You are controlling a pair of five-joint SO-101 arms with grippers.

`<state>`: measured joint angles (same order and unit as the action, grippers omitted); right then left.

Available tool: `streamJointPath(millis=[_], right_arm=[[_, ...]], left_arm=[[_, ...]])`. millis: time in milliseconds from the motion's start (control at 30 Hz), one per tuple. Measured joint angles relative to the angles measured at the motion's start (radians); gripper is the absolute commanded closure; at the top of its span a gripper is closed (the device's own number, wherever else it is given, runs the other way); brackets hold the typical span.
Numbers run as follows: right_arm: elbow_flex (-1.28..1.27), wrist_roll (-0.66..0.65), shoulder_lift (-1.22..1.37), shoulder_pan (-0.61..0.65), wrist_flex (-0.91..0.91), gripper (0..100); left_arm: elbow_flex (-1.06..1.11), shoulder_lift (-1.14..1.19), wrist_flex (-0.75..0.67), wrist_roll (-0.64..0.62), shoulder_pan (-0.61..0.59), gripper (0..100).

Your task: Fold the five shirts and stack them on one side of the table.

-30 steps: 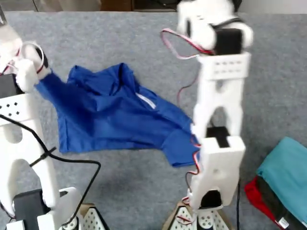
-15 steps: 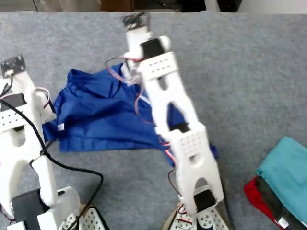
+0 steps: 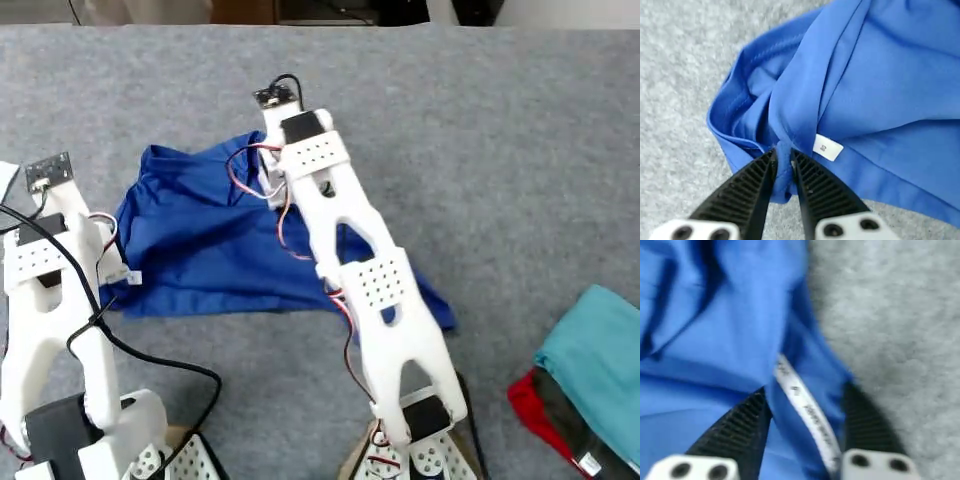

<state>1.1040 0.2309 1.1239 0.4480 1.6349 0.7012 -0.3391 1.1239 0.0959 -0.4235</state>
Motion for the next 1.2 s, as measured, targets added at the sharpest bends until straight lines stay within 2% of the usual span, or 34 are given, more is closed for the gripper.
streamJointPath(millis=[133,267,500,633,867,1067,1133,1200], right_arm=[[0.002,0.000,0.003,-0.046,0.011,99.4],[0.017,-0.029,0.003,-0.089,0.115,99.5],[-0.077,-0.060,-0.054,-0.221,0.129,99.5],[-0.295,-0.133,-0.218,-0.296,0.129,99.5],[-0.864,-0.273,-0.654,-0.414,0.129,99.5],[-1.249,-0.414,-1.034,-0.514,0.106,99.1],[-1.330,-0.443,-1.115,-0.531,0.066,94.9],[-1.375,-0.451,-1.171,-0.546,0.031,85.7]], left_arm=[[0.009,0.000,0.000,0.072,0.000,98],[0.035,-0.018,0.000,0.143,-0.006,98],[0.198,-0.245,-0.002,0.315,-0.003,98],[0.315,-0.407,0.008,0.428,-0.003,98],[0.356,-0.608,0.195,0.608,-0.003,98],[0.356,-0.683,0.292,0.697,-0.003,98],[0.371,-0.692,0.301,0.715,-0.003,98],[0.393,-0.695,0.304,0.732,-0.003,98]])
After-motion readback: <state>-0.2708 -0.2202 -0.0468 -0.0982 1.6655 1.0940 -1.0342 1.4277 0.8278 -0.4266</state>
